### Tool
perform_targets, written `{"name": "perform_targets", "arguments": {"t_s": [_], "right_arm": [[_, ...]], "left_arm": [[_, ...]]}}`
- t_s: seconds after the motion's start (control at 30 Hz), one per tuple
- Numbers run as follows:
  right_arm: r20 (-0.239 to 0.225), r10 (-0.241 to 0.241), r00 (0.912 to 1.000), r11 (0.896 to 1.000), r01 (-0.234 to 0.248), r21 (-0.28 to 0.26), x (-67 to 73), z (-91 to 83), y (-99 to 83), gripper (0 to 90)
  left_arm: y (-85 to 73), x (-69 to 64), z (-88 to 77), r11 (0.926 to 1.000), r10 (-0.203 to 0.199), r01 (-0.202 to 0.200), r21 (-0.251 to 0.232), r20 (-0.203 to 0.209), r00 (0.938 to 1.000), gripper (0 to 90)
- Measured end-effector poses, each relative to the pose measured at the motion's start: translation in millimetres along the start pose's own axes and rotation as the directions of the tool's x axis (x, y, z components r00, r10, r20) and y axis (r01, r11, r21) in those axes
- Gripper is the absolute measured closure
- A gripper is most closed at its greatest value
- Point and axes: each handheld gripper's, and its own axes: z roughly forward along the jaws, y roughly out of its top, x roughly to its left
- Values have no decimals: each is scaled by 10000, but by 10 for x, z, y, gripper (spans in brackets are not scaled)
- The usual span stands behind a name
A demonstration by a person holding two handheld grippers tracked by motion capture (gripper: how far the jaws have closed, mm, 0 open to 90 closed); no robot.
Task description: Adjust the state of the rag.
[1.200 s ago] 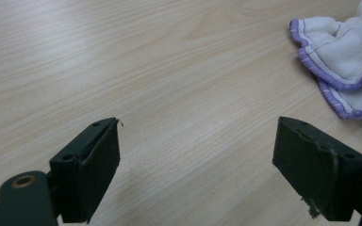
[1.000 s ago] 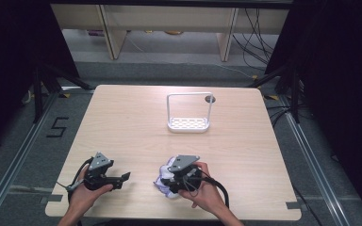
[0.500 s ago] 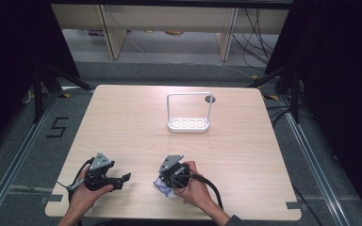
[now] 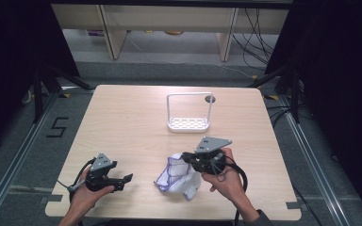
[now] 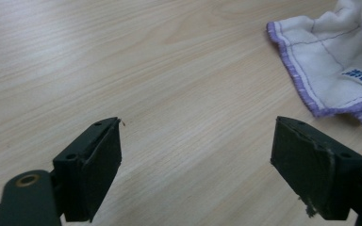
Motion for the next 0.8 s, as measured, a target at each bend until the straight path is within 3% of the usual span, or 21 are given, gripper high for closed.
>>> {"name": "perform_targets", "arguments": {"t_s": [0.07,0.13,0.2,0.27,0.37,0.4,0.47,0.5,0.53,0.57,0.6,0.63,0.67,0.7,0.73,0.8], "right_arm": [[-91,77,9999,9999,-78,-151,-56,-67,-39,858],[165,156,9997,9997,-154,-171,-86,-134,-85,857],[75,272,9996,9995,-271,-139,-106,-157,-145,857],[48,433,9990,9990,-433,-100,-122,-160,-207,857],[181,410,9990,9991,-408,-140,-142,-160,-262,856],[184,299,9994,9994,-296,-178,-155,-160,-268,856],[201,625,9978,9980,-622,-146,-137,-170,-277,856],[145,590,9982,9982,-589,-94,-147,-178,-276,856],[125,606,9981,9981,-605,-84,-154,-181,-276,856],[125,606,9981,9981,-605,-84,-154,-181,-276,856],[87,882,9961,9961,-881,-84,-140,-184,-281,856],[129,719,9973,9973,-717,-122,-167,-186,-282,856],[73,761,9971,9971,-761,-66,-174,-191,-285,856],[119,593,9982,9981,-591,-176,-192,-189,-290,855],[93,689,9976,9975,-688,-159,-200,-189,-297,856],[201,477,9987,9987,-473,-207,-241,-201,-305,855]], "left_arm": [[16,-42,-7,9997,240,-238,-63,295,9993,164],[32,-115,6,9988,373,-347,-352,752,9965,188],[50,-196,35,9981,432,-365,-495,1416,9890,259],[77,-284,71,9952,961,-912,-362,1705,9807,277],[100,-386,149,9901,1405,-1361,-351,2201,9653,321],[107,-413,174,9861,1662,-1613,-403,2484,9543,357],[112,-469,221,9749,2218,-2183,-427,2617,9393,383],[116,-495,231,9741,2250,-2219,-427,2762,9344,415],[126,-530,271,9667,2532,-2529,-388,2880,9236,424],[126,-530,271,9667,2532,-2529,-388,2880,9236,443],[128,-560,305,9656,2581,-2557,-476,2966,9195,443],[136,-576,331,9580,2829,-2835,-424,2998,9111,455],[134,-606,365,9571,2863,-2863,-450,2999,9100,458],[152,-615,387,9492,3062,-3136,-263,3065,9013,459],[145,-652,433,9511,3026,-3067,-365,3100,9013,466],[162,-664,473,9390,3340,-3427,-288,3139,8888,479]]}}
